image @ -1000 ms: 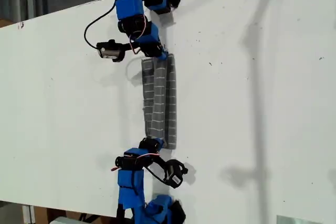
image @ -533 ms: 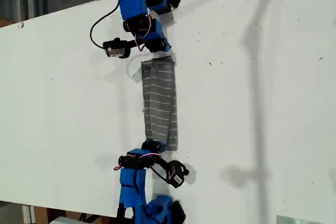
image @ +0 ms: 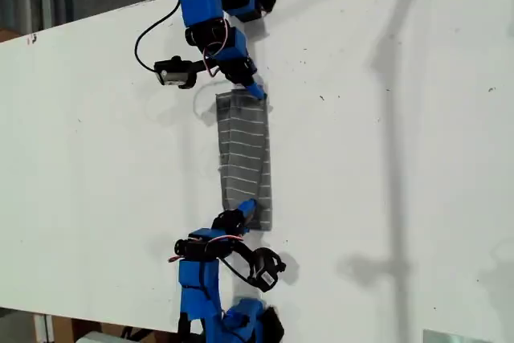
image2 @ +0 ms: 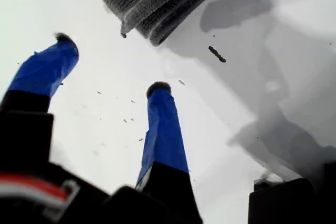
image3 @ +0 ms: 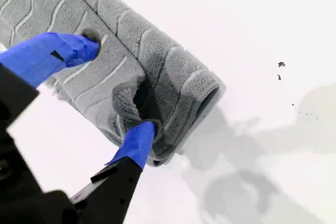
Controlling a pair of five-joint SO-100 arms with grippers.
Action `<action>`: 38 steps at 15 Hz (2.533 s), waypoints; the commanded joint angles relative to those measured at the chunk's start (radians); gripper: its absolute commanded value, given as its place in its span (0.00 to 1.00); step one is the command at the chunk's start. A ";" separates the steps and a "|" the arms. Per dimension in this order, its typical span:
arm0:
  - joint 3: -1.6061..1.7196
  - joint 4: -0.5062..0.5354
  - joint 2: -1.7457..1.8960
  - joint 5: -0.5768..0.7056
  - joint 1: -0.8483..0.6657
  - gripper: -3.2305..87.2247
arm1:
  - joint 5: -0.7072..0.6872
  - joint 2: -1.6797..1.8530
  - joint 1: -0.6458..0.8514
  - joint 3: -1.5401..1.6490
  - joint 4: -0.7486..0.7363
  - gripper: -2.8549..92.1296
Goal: Grasp corners of a square towel and fold twice.
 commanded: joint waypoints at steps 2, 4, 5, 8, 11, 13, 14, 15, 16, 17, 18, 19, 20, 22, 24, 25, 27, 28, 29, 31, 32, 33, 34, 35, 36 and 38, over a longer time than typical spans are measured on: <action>-0.029 0.071 0.170 -0.005 -0.055 0.35 | -0.067 0.038 0.046 -0.006 -0.023 0.38; 0.017 0.103 0.262 -0.002 -0.064 0.35 | -0.078 0.038 0.058 -0.002 -0.026 0.38; 0.049 0.114 0.308 -0.002 -0.078 0.35 | -0.091 0.040 0.072 0.006 -0.031 0.38; 0.147 0.089 0.420 -0.012 -0.080 0.34 | -0.149 0.034 0.149 0.063 -0.074 0.39; 0.252 0.014 0.466 -0.031 -0.066 0.34 | -0.187 -0.086 0.192 0.055 -0.170 0.40; 0.267 -0.012 0.466 -0.044 -0.040 0.34 | -0.213 -0.224 0.216 -0.025 -0.176 0.40; 0.268 -0.012 0.466 -0.052 -0.029 0.34 | -0.213 -0.301 0.245 -0.044 -0.173 0.40; 0.270 -0.012 0.466 -0.055 -0.021 0.34 | -0.216 -0.368 0.267 -0.055 -0.186 0.40; 0.273 -0.012 0.468 -0.058 -0.017 0.33 | -0.218 -0.423 0.273 -0.075 -0.199 0.40; 0.276 -0.021 0.469 -0.058 -0.014 0.33 | -0.219 -0.471 0.268 -0.114 -0.201 0.40; 0.282 -0.034 0.469 -0.060 -0.011 0.33 | -0.230 -0.514 0.256 -0.169 -0.196 0.39; 0.287 -0.043 0.471 -0.064 -0.003 0.33 | -0.244 -0.561 0.244 -0.232 -0.184 0.34; 0.295 -0.051 0.471 -0.069 0.006 0.33 | -0.244 -0.603 0.233 -0.273 -0.179 0.28; 0.321 -0.055 0.482 -0.086 0.018 0.33 | -0.235 -0.657 0.219 -0.301 -0.187 0.09; 0.365 -0.083 0.514 -0.110 0.037 0.33 | -0.198 -0.650 0.207 -0.291 -0.179 0.03; 0.413 -0.132 0.529 -0.132 0.051 0.33 | -0.156 -0.635 0.199 -0.291 -0.141 0.03; 0.555 -0.278 0.535 -0.176 0.061 0.33 | -0.067 -0.621 0.221 -0.288 -0.008 0.03; 0.624 -0.339 0.540 -0.206 0.060 0.33 | -0.040 -0.581 0.224 -0.262 0.020 0.03; 0.698 -0.382 0.561 -0.245 0.058 0.33 | -0.014 -0.495 0.222 -0.218 0.029 0.03; 0.910 -0.488 0.747 -0.316 0.071 0.33 | 0.026 -0.250 0.224 -0.107 0.080 0.03; 1.000 -0.499 0.874 -0.347 0.080 0.34 | 0.043 -0.141 0.225 -0.069 0.123 0.03; 1.058 -0.483 0.974 -0.368 0.084 0.34 | 0.060 -0.055 0.225 -0.049 0.164 0.03; 1.103 -0.471 1.052 -0.382 0.089 0.34 | 0.083 0.012 0.216 -0.046 0.206 0.03; 1.147 -0.471 1.114 -0.393 0.091 0.33 | 0.109 0.072 0.207 -0.055 0.250 0.03; 1.195 -0.482 1.167 -0.403 0.092 0.33 | 0.149 0.120 0.196 -0.080 0.316 0.03; 1.278 -0.489 1.281 -0.419 0.092 0.33 | 0.224 0.172 0.176 -0.129 0.425 0.03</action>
